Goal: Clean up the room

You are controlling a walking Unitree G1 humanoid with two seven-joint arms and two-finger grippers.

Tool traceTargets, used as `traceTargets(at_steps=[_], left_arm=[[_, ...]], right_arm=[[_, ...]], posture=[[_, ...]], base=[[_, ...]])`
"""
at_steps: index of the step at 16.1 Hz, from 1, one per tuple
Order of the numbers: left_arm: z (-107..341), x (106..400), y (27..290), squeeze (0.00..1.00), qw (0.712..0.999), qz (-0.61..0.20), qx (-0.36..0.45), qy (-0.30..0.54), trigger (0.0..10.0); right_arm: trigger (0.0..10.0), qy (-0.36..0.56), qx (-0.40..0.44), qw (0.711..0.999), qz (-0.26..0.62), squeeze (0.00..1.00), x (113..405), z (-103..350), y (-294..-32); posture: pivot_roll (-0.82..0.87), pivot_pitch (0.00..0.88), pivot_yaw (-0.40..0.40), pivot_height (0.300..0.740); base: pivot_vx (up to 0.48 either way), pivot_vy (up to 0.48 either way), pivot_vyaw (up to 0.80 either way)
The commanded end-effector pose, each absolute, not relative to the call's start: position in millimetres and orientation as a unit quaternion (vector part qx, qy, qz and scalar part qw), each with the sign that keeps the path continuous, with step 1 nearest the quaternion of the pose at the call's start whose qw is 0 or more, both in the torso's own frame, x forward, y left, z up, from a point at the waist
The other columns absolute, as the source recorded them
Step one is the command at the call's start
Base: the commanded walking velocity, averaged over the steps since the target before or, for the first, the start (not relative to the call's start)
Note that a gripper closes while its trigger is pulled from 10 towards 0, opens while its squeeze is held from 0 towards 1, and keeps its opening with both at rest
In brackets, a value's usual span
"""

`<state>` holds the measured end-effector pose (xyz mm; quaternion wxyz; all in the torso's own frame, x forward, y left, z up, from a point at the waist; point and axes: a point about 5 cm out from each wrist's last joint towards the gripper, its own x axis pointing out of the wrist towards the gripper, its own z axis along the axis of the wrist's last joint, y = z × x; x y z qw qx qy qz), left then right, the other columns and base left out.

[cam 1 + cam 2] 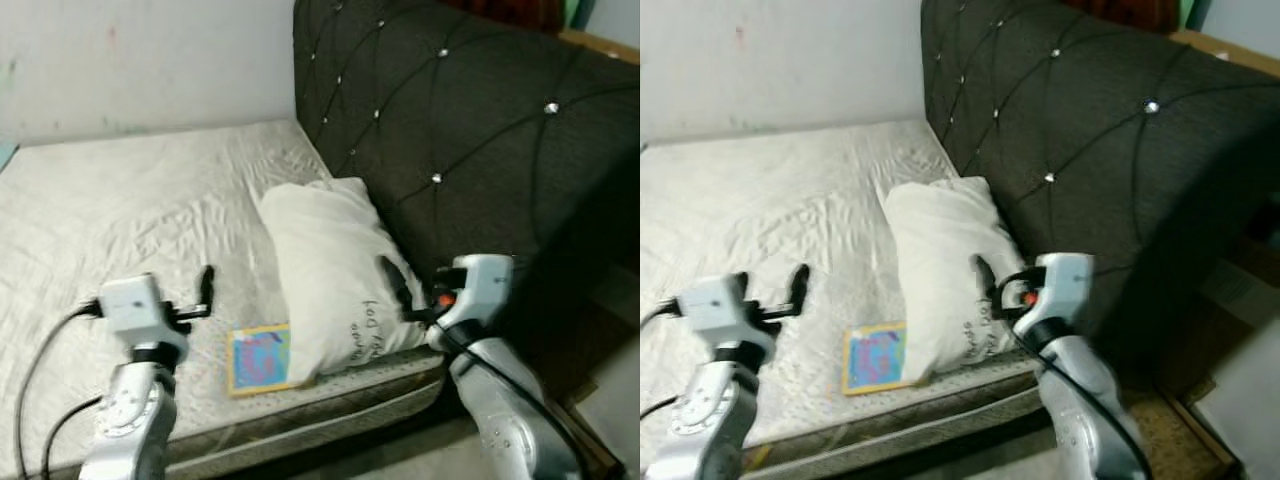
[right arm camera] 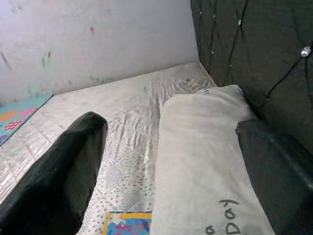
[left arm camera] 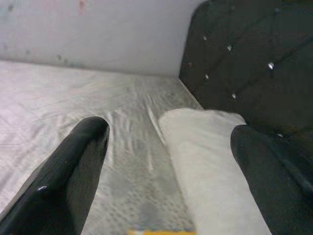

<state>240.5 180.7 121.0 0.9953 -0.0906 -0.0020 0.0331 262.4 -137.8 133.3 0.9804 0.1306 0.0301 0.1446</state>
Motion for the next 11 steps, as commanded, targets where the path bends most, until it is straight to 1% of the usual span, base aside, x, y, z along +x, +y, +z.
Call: traceTargets(at_steps=[1, 5, 9, 11], left_arm=[[122.3, 242.0, 173.3, 0.00, 0.995, 0.019, -0.094, -0.003, 10.0], [122.4, 242.7, 173.0, 0.00, 0.995, 0.019, -0.094, -0.003, 10.0], [121.9, 242.8, 172.3, 0.00, 0.995, 0.020, -0.094, -0.002, 10.0], [121.4, 242.8, 172.0, 0.00, 0.995, 0.020, -0.094, 0.000, 10.0]], right_arm=[[10.0, 0.020, 0.125, 0.982, 0.139, 0.00, 262.5, 137.8, -144.4], [10.0, 0.014, 0.122, 0.980, 0.156, 0.00, 263.1, 140.2, -140.2], [10.0, 0.025, 0.118, 0.982, 0.145, 0.00, 264.2, 136.7, -141.7], [10.0, 0.022, 0.103, 0.983, 0.149, 0.00, 264.2, 137.2, -141.5]], posture=[[-0.17, 0.000, 0.032, 0.740], [-0.17, 0.003, 0.030, 0.740], [-0.17, 0.000, 0.028, 0.740], [-0.17, 0.002, 0.028, 0.740]], base=[[0.000, 0.480, 0.00], [0.000, 0.480, 0.00], [0.000, 0.480, 0.00], [0.000, 0.480, 0.00]])
